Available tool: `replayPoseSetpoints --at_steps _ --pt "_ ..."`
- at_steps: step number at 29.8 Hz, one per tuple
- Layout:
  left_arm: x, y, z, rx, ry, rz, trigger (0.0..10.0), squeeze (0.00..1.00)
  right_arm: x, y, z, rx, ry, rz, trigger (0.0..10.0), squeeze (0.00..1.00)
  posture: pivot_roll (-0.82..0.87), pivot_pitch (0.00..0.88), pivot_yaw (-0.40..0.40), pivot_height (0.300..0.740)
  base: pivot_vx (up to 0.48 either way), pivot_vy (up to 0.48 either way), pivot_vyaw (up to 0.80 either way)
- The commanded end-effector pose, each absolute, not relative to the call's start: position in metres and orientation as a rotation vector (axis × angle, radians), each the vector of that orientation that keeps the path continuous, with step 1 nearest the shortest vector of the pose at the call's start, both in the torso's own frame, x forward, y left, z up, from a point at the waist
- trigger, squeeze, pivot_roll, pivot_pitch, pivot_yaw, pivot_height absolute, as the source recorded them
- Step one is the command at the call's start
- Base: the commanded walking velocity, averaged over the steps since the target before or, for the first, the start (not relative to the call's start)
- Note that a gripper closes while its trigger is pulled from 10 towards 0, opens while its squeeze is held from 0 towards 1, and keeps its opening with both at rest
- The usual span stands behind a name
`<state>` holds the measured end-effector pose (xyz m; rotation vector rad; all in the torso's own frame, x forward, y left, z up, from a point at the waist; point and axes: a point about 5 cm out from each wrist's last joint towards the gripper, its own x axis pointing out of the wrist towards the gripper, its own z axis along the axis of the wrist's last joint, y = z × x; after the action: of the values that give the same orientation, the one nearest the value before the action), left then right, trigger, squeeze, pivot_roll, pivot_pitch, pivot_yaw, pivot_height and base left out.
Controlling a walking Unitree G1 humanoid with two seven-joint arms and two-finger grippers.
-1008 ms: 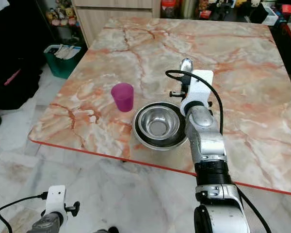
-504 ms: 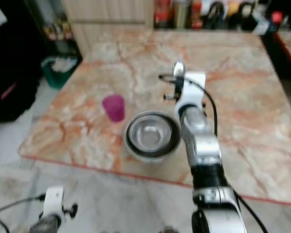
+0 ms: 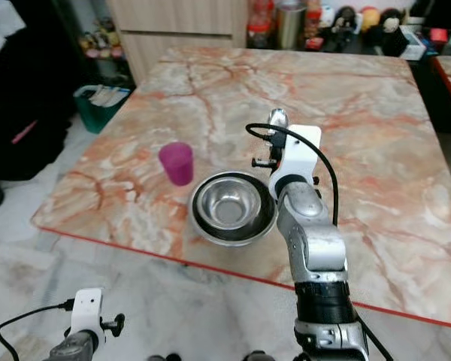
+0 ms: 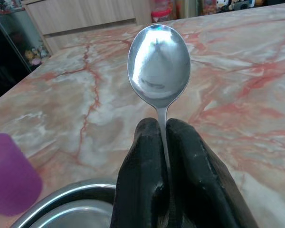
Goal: Setting the table
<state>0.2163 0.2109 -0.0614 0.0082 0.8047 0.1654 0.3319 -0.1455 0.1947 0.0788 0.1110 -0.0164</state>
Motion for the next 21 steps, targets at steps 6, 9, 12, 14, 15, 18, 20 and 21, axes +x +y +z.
replayPoseSetpoints --at_steps 6,9,12,14,15,18,20,21 --pt "0.214 0.213 -0.063 -0.001 0.821 0.166 10.0 0.0 0.31 -0.158 0.184 0.073 0.193 -0.084 10.0 0.0 -0.13 0.191 0.06 0.74 0.0 0.0 0.0" --pt "0.214 0.211 -0.063 0.0 0.822 0.166 10.0 0.0 0.306 -0.167 0.176 0.056 0.232 -0.121 10.0 0.0 -0.13 0.191 0.058 0.74 0.0 0.0 0.0" --pt "0.214 0.21 -0.063 -0.001 0.822 0.167 10.0 0.0 0.3 -0.17 0.172 0.049 0.254 -0.136 10.0 0.0 -0.13 0.192 0.057 0.74 0.0 0.0 0.0" --pt "0.214 0.209 -0.063 -0.002 0.822 0.167 10.0 0.0 0.296 -0.174 0.17 0.046 0.266 -0.155 10.0 0.0 -0.13 0.193 0.057 0.74 0.0 0.0 0.0" --pt "0.215 0.209 -0.063 -0.002 0.822 0.166 10.0 0.0 0.295 -0.174 0.17 0.046 0.27 -0.156 10.0 0.0 -0.13 0.193 0.057 0.74 0.0 0.0 0.0" --pt "0.215 0.208 -0.063 -0.001 0.823 0.165 10.0 0.0 0.289 -0.175 0.164 0.043 0.309 -0.162 10.0 0.0 -0.13 0.193 0.057 0.74 0.0 0.0 0.0" --pt "0.215 0.208 -0.063 -0.001 0.823 0.165 10.0 0.0 0.287 -0.174 0.161 0.046 0.319 -0.159 10.0 0.0 -0.13 0.194 0.057 0.74 0.0 0.0 0.0" --pt "0.215 0.208 -0.063 -0.001 0.822 0.165 10.0 0.0 0.286 -0.174 0.159 0.047 0.325 -0.158 10.0 0.0 -0.13 0.195 0.058 0.74 0.0 0.0 0.0"
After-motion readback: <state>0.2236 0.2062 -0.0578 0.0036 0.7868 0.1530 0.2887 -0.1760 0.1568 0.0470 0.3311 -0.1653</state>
